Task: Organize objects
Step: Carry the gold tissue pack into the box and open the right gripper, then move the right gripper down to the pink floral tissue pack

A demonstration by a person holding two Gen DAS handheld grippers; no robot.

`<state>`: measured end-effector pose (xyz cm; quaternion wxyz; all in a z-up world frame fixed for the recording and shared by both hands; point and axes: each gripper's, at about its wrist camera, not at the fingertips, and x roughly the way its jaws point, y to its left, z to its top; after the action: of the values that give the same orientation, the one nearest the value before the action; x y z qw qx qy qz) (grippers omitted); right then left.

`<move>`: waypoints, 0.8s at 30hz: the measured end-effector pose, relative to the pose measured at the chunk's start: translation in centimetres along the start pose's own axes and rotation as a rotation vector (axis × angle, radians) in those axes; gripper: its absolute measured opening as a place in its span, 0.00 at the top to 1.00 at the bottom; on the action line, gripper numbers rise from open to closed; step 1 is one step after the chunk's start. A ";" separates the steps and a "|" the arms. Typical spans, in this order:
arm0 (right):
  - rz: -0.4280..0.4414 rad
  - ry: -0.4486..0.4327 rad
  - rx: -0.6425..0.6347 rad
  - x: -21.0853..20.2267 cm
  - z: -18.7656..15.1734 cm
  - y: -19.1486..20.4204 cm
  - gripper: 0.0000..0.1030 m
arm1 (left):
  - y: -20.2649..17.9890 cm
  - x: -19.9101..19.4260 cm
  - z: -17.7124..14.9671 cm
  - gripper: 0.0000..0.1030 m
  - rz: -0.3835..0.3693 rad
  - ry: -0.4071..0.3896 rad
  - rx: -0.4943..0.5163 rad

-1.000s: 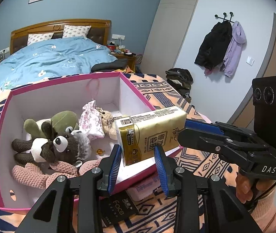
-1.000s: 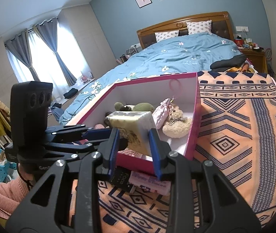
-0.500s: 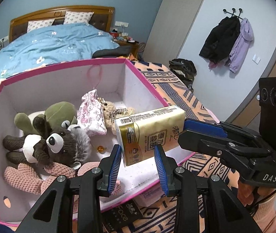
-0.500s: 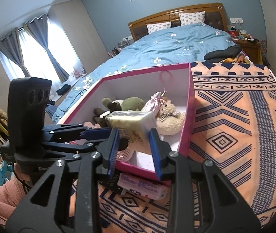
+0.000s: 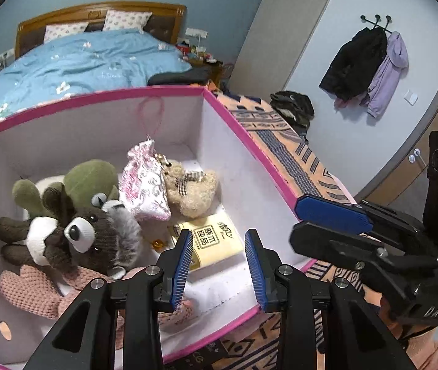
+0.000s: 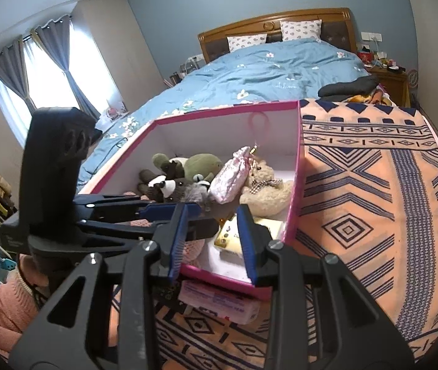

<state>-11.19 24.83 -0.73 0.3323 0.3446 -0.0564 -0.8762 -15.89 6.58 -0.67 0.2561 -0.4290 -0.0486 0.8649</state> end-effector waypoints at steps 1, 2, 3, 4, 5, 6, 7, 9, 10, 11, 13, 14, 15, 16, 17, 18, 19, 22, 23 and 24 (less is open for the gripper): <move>0.004 -0.006 0.002 -0.2 0.0 0.0 0.66 | 0.0 -0.3 -0.1 0.63 0.003 -0.009 0.002; 0.005 -0.012 0.003 -0.4 -0.1 0.0 0.66 | 0.0 -0.6 -0.2 0.60 0.002 -0.022 0.007; 0.008 -0.018 0.000 -0.6 -0.1 0.0 0.66 | -0.1 -1.1 -0.4 0.57 0.003 -0.040 0.016; 0.011 -0.027 -0.007 -1.0 -0.3 0.1 0.66 | -0.3 -1.5 -0.5 0.52 0.012 -0.056 0.024; 0.014 -0.033 -0.010 -1.2 -0.4 0.2 0.66 | -0.5 -2.1 -0.9 0.48 0.030 -0.083 0.038; 0.021 -0.037 -0.016 -1.5 -0.5 0.3 0.65 | -0.6 -2.6 -1.1 0.46 0.035 -0.101 0.050; 0.028 -0.040 -0.023 -1.8 -0.8 0.5 0.65 | -0.8 -3.1 -1.3 0.43 0.040 -0.119 0.061; 0.036 -0.045 -0.033 -2.4 -1.2 0.7 0.65 | -1.2 -4.3 -2.0 0.43 0.041 -0.152 0.082; 0.044 -0.046 -0.038 -2.7 -1.5 0.9 0.65 | -1.4 -4.8 -2.3 0.43 0.041 -0.165 0.092; 0.049 -0.049 -0.044 -3.1 -1.8 1.0 0.65 | -1.6 -5.3 -2.6 0.43 0.050 -0.178 0.101; 0.065 -0.061 -0.061 -3.9 -2.7 1.5 0.65 | -1.9 -6.3 -3.4 0.43 0.051 -0.201 0.124; 0.071 -0.064 -0.063 -4.2 -3.1 1.7 0.65 | -1.9 -6.9 -3.8 0.43 0.044 -0.211 0.128; 0.080 -0.063 -0.064 -4.4 -3.7 1.7 0.65 | -1.9 -7.4 -4.3 0.43 0.032 -0.219 0.128; 0.088 -0.057 -0.063 -4.4 -4.1 1.8 0.65 | -1.9 -7.8 -4.6 0.43 0.014 -0.225 0.128; 0.090 -0.045 -0.060 -4.3 -4.6 1.8 0.65 | -1.8 -8.2 -5.1 0.43 -0.012 -0.230 0.124; 0.088 -0.029 -0.056 -4.1 -5.2 1.8 0.65 | -1.6 -8.6 -5.5 0.43 -0.031 -0.237 0.117; 0.091 -0.007 -0.054 -3.7 -5.7 1.7 0.65 | -1.5 -8.9 -5.9 0.43 -0.043 -0.247 0.113; 0.077 0.042 -0.032 -2.4 -6.7 1.2 0.65 | -1.3 -9.3 -7.0 0.43 -0.048 -0.252 0.116; 0.074 0.051 -0.024 -2.0 -6.9 1.1 0.65 | -1.3 -9.3 -7.4 0.43 -0.053 -0.247 0.118; 0.067 0.058 -0.019 -1.6 -7.1 1.0 0.65 | -1.2 -9.2 -7.7 0.43 -0.054 -0.240 0.120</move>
<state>-5.24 26.02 -4.82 0.3663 0.3644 -0.0501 -0.8547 -4.88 2.15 1.51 0.2966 -0.3050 -0.0387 0.9042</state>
